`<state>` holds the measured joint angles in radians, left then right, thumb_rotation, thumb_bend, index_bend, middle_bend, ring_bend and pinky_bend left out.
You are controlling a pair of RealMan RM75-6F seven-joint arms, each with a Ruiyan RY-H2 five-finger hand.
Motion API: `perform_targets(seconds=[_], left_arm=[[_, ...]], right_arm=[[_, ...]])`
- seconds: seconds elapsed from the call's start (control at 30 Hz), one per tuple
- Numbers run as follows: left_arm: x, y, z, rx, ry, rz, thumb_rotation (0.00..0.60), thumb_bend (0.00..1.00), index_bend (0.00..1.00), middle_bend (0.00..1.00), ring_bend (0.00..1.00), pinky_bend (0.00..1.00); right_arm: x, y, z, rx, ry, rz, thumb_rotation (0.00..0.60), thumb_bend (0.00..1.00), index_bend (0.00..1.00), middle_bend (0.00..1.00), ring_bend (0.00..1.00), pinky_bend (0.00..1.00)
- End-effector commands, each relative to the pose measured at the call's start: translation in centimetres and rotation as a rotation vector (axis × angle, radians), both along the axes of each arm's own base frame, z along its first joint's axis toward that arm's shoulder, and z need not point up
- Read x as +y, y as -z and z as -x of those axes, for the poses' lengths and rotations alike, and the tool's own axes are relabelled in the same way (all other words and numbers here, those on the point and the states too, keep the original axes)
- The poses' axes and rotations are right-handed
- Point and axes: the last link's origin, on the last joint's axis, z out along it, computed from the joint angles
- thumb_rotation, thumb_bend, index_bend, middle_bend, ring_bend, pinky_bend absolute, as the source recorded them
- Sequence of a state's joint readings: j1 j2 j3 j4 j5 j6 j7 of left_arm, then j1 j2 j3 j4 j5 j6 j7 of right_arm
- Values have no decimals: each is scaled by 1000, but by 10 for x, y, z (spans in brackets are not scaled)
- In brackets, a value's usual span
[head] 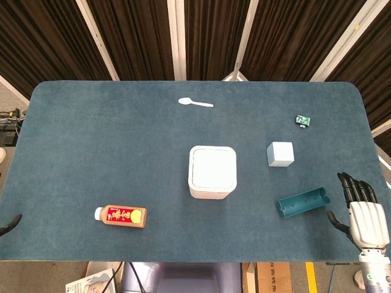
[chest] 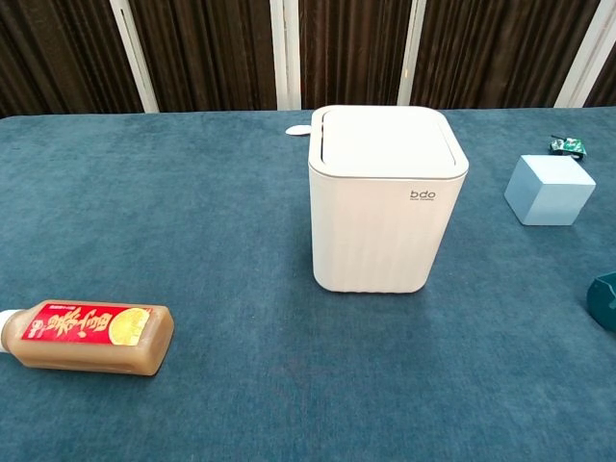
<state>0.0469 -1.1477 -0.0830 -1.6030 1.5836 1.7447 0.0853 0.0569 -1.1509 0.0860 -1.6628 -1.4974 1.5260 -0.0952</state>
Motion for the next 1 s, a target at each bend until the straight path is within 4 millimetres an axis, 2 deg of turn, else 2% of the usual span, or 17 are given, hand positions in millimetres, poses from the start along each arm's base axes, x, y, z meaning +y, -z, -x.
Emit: perform_targets(seconds=[0.03,0.13,0.3,0.53,0.63,0.8,0.87,1.0], left_arm=[[-2,-1,1,-5,-10,-2,600,23,102,7,0,0],[-2,-2,2,-10,-20,-9,600,23,102,7,0,0],[0,0,1,-12,-27,-6,600,23,102,7,0,0],[1,1,1,-9,-37,-6,600,23,102,7,0,0],[1,1,1,-11,-40,-8,600,23,102,7,0,0],[1,1,1,-14,-48,-10,600,23,102,8,0,0],[1,0,1,-15,-48,-13,600,23,102,7,0,0],[2,-1,1,-10,-46,-31,600,23,102,7,0,0]], right_arm=[[1,2,-3,-16,-16,-6,600,272,78,125,191,167],[0,6,-9,-41,-46,-28,600,273,78,218,295,238],[-17,4,-22,-137,-135,-22,600,272,78,438,508,428],[-35,-2,-44,-49,-193,-105,600,296,79,665,717,638],[-37,1,-60,-28,-227,-151,600,371,79,732,784,697],[-41,7,-86,-16,-257,-260,600,615,79,807,839,730],[-43,9,-95,7,-270,-295,600,669,79,819,846,730],[-48,16,-111,57,-292,-353,600,711,78,823,848,730]])
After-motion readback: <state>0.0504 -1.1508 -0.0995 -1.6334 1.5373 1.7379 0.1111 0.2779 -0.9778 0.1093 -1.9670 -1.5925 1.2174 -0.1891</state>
